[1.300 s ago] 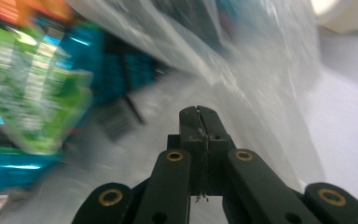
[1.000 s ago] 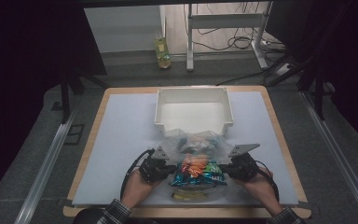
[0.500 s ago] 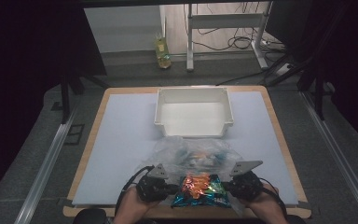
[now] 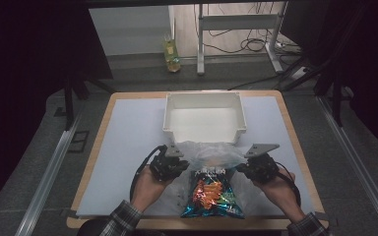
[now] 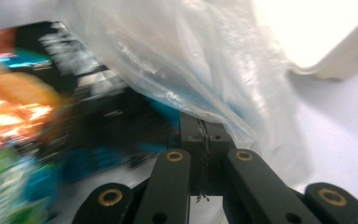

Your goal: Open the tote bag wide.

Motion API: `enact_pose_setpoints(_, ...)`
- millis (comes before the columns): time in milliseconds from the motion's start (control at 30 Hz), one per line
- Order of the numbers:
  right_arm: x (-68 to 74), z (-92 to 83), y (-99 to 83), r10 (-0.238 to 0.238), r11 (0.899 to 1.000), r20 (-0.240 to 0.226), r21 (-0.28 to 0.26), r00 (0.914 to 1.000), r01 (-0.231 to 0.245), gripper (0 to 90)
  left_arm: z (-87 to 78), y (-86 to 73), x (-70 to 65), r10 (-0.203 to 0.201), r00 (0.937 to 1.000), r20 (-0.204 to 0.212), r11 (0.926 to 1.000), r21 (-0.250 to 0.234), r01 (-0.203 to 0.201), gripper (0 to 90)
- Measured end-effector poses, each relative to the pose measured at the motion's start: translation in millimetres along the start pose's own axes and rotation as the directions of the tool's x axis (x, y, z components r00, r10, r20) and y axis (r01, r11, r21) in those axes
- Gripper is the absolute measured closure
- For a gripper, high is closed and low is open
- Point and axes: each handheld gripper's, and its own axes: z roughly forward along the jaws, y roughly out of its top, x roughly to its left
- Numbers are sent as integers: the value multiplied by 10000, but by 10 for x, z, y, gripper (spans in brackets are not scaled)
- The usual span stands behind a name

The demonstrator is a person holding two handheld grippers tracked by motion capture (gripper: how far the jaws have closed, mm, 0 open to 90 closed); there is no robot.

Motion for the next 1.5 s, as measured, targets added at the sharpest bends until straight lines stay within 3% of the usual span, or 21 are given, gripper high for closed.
enact_pose_setpoints(233,-203,172,6,454,9988,738,165,9962,-467,890,221,60,165,-181,9941,-1067,9998,39,186,858)
enact_pose_setpoints(367,-367,285,-29,874,9951,767,388,9932,-906,890,321,65,276,-426,9924,-1156,9984,310,464,861)
enact_pose_setpoints(433,-441,352,-48,1066,9923,753,556,9914,-1109,890,295,73,287,-686,9956,-633,9976,-87,682,860)
enact_pose_setpoints(500,-501,412,-69,1197,9900,774,663,9898,-1249,890,229,92,253,-653,9979,0,9969,-430,653,859)
enact_pose_setpoints(600,-559,478,-92,1287,9871,755,863,9888,-1351,890,130,131,191,-562,9936,981,9945,-825,644,851)
enact_pose_setpoints(667,-577,515,-101,1352,9852,694,969,9884,-1415,890,102,178,135,-395,9840,1739,9930,-1028,581,843)
enact_pose_setpoints(733,-580,544,-107,1320,9838,623,1140,9893,-1384,890,105,238,50,62,9676,2524,9926,-1190,247,832)
enact_pose_setpoints(800,-580,566,-110,1292,9829,603,1246,9898,-1359,890,138,301,-42,448,9526,3008,9931,-1172,-96,830)
enact_pose_setpoints(833,-581,569,-107,1335,9826,586,1221,9893,-1398,890,168,330,-92,574,9556,2890,9939,-1064,-275,830)
enact_pose_setpoints(900,-584,570,-100,1344,9827,504,1215,9896,-1397,890,251,379,-141,595,9774,2027,9976,-478,-508,830)
enact_pose_setpoints(933,-583,571,-98,1357,9829,483,1188,9896,-1406,890,309,391,-128,572,9844,1664,9983,-232,-540,831)
enact_pose_setpoints(1067,-564,572,-108,1372,9839,383,1105,9898,-1407,890,505,371,20,351,9973,652,9980,504,-384,846)
enact_pose_setpoints(1167,-563,573,-116,1362,9849,293,1040,9902,-1386,890,581,324,115,321,9993,-167,9971,700,-309,859)
enact_pose_setpoints(1233,-557,576,-115,1365,9856,235,973,9904,-1381,890,614,282,179,167,9991,-399,9971,747,-137,862)
enact_pose_setpoints(1367,-559,597,-118,1318,9865,186,958,9911,-1329,890,682,156,315,393,9926,-1150,9892,1446,-224,889)
enact_pose_setpoints(1400,-564,597,-120,1370,9860,148,935,9905,-1378,890,688,109,349,441,9910,-1263,9881,1518,-246,891)
enact_pose_setpoints(1433,-569,597,-122,1394,9858,132,924,9901,-1400,890,668,72,388,159,9939,-1088,9919,1272,-19,892)
enact_pose_setpoints(1500,-581,595,-132,1420,9858,134,885,9898,-1427,890,629,20,426,18,9926,-1218,9923,1234,134,892)
